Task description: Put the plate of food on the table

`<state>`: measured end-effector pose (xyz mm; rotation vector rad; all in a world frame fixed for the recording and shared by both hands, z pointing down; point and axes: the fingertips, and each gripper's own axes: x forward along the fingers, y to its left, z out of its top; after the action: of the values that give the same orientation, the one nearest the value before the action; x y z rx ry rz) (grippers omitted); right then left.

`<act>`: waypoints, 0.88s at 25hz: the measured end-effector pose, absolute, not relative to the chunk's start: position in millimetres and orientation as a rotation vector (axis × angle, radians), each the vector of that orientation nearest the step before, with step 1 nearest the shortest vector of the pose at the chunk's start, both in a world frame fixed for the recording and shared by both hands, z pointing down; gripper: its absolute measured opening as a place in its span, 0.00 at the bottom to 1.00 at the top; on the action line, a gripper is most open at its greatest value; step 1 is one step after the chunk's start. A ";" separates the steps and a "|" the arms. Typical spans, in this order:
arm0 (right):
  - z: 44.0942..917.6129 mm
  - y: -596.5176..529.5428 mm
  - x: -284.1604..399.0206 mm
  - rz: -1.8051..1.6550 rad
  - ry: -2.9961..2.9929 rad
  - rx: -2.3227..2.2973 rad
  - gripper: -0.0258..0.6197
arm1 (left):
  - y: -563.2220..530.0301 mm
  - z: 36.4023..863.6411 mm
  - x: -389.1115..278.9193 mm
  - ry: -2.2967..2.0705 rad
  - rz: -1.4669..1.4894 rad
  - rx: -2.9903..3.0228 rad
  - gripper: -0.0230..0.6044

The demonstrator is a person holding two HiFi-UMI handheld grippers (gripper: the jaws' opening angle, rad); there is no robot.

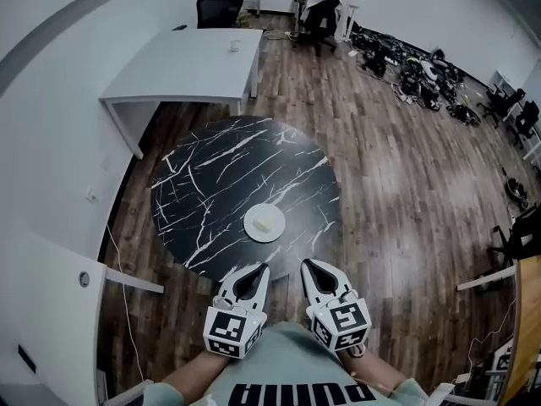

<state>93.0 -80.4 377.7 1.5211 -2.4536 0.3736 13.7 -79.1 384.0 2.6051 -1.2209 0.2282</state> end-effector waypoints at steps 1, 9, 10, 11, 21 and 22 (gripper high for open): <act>376.2 -73.8 98.8 0.371 -2.462 1.515 0.06 | -72.2 381.7 19.5 -1.232 0.232 2.606 0.05; 370.1 -11.9 137.9 0.344 -2.545 1.425 0.06 | -4.7 371.5 62.2 -1.343 0.265 2.584 0.05; 369.0 -3.1 141.5 0.346 -2.564 1.413 0.06 | 5.1 370.2 65.9 -1.363 0.272 2.579 0.05; 368.5 6.0 144.5 0.348 -2.580 1.398 0.06 | 15.3 369.3 68.8 -1.383 0.279 2.573 0.05; 364.4 62.4 156.6 0.304 -2.623 1.334 0.05 | 79.8 363.1 68.3 -1.513 0.321 2.520 0.05; 363.7 66.4 155.5 0.293 -2.622 1.333 0.05 | 82.8 362.2 66.9 -1.516 0.316 2.523 0.05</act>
<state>155.5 66.4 363.7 1.3332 -2.6215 0.2925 66.9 82.8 362.2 2.5229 -1.5164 0.3159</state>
